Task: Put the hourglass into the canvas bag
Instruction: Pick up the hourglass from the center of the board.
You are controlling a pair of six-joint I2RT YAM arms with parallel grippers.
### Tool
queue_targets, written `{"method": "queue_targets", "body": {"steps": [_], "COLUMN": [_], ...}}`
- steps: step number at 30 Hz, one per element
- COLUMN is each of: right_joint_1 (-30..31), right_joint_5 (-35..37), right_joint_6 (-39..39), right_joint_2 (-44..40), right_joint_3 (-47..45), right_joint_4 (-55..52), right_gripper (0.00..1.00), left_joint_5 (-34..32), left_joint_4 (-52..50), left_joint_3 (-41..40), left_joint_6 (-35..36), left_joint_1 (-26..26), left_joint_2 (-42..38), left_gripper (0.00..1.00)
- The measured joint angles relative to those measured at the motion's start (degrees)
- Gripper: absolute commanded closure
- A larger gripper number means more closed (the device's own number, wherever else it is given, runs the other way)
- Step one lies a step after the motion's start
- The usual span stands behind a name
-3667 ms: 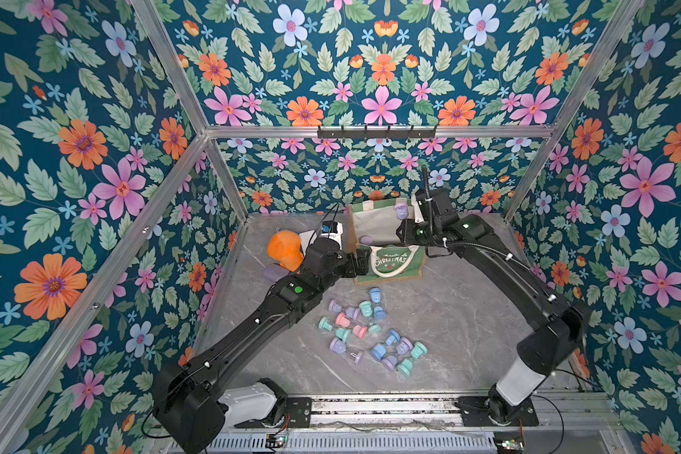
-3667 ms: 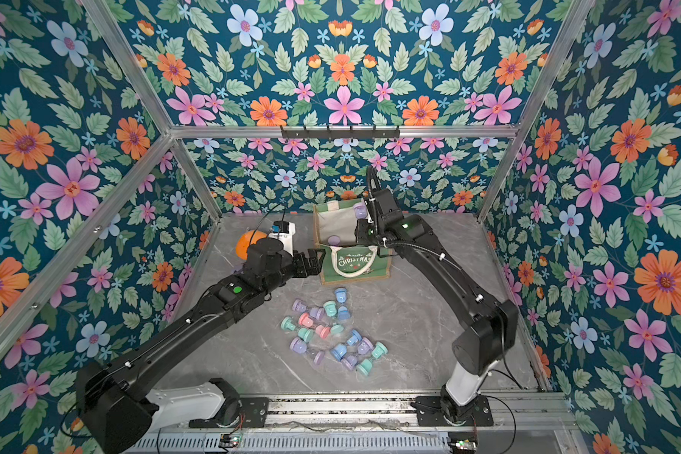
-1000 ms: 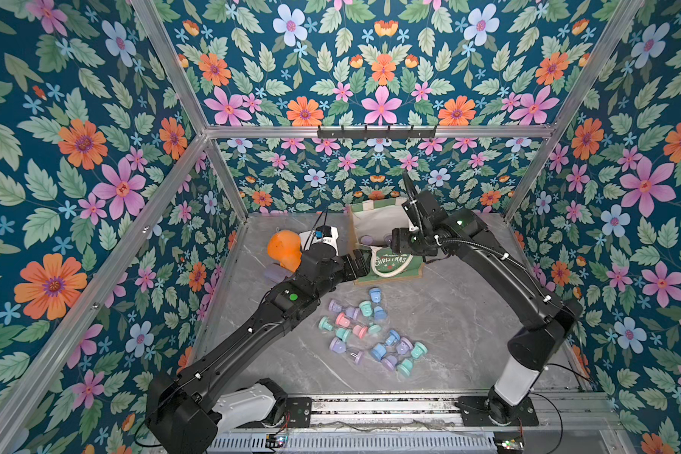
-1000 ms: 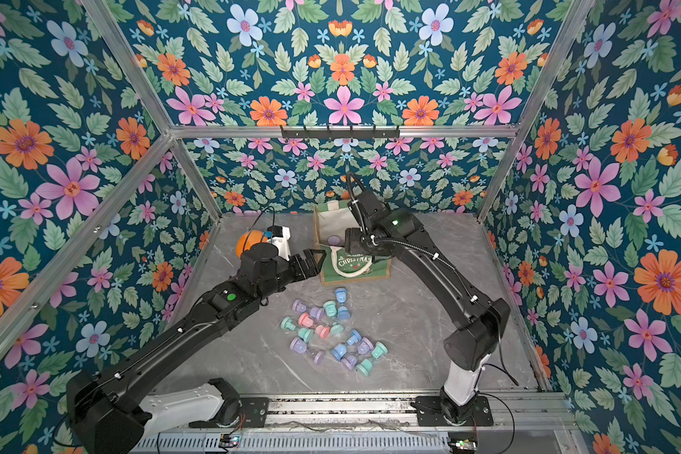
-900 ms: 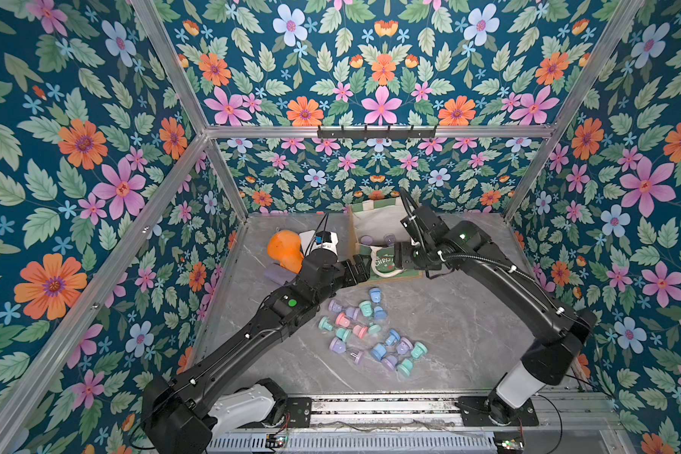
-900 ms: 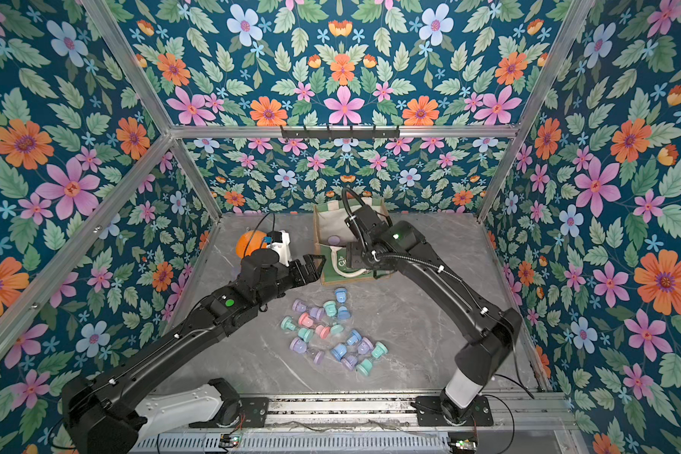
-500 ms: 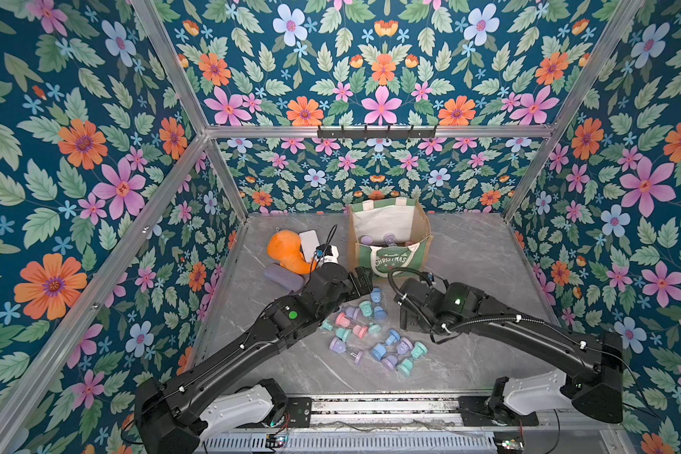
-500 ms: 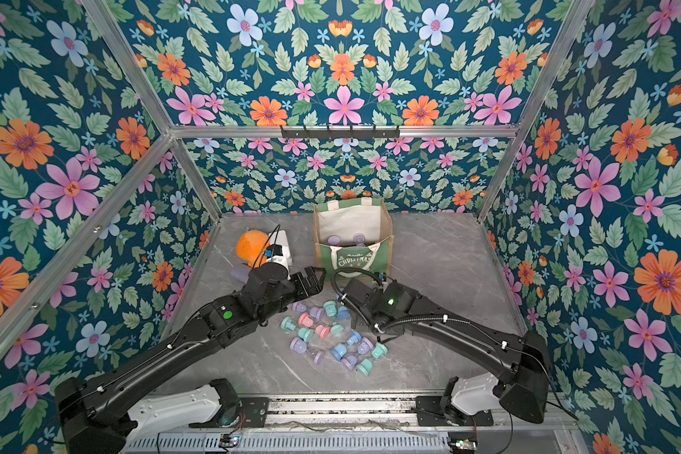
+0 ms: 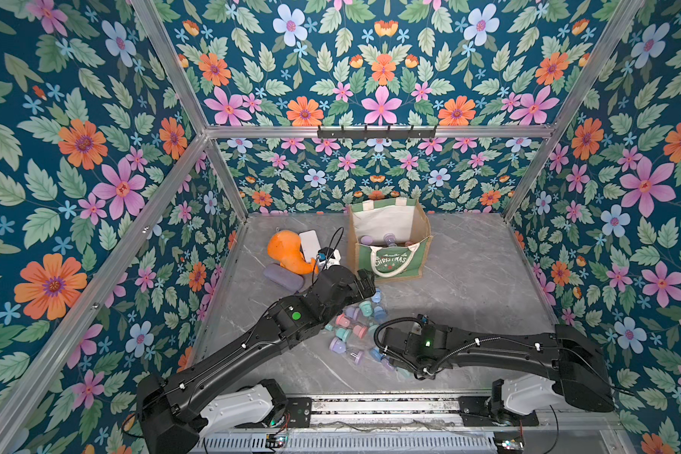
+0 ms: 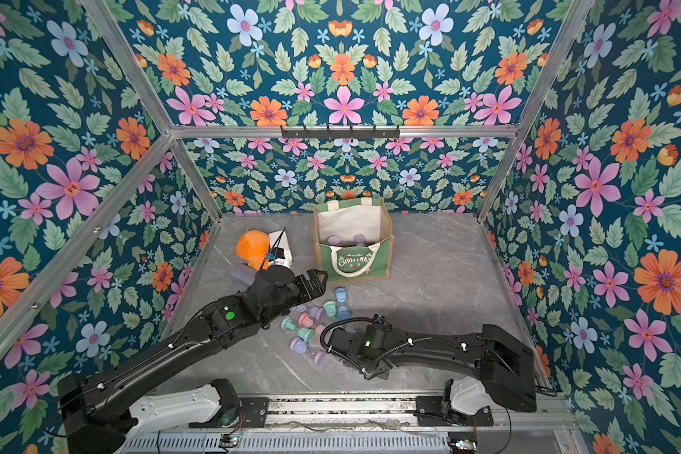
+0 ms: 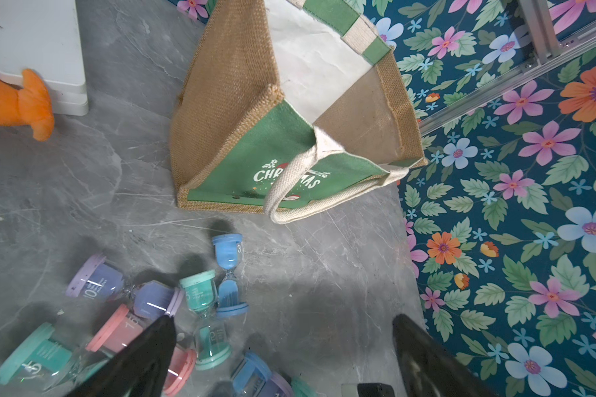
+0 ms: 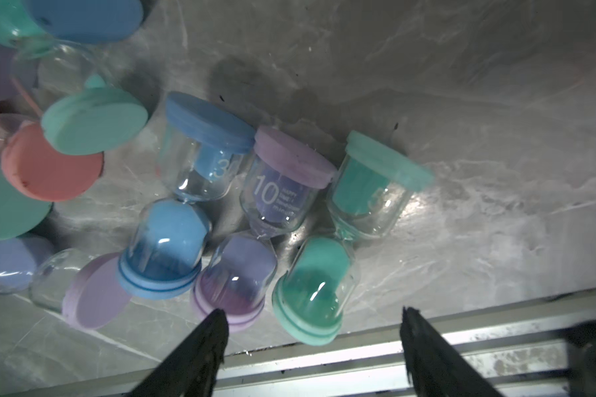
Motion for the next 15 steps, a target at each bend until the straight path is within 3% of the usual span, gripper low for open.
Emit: {"method": "queue_targets", "body": {"steps": [15], "right_joint_1": [0.98], "right_joint_5": [-0.92], "right_joint_6": [6.01], "right_joint_2": [2.75], "right_joint_3": [-5.75], "right_joint_4": [4.57], "right_gripper": [0.36], "left_joint_5": [-0.76], "left_joint_4": [0.13], "left_joint_3": [0.48], "left_joint_6": [0.11], "left_joint_1": [-0.09], "left_joint_2": [0.42], "left_gripper": [0.00]}}
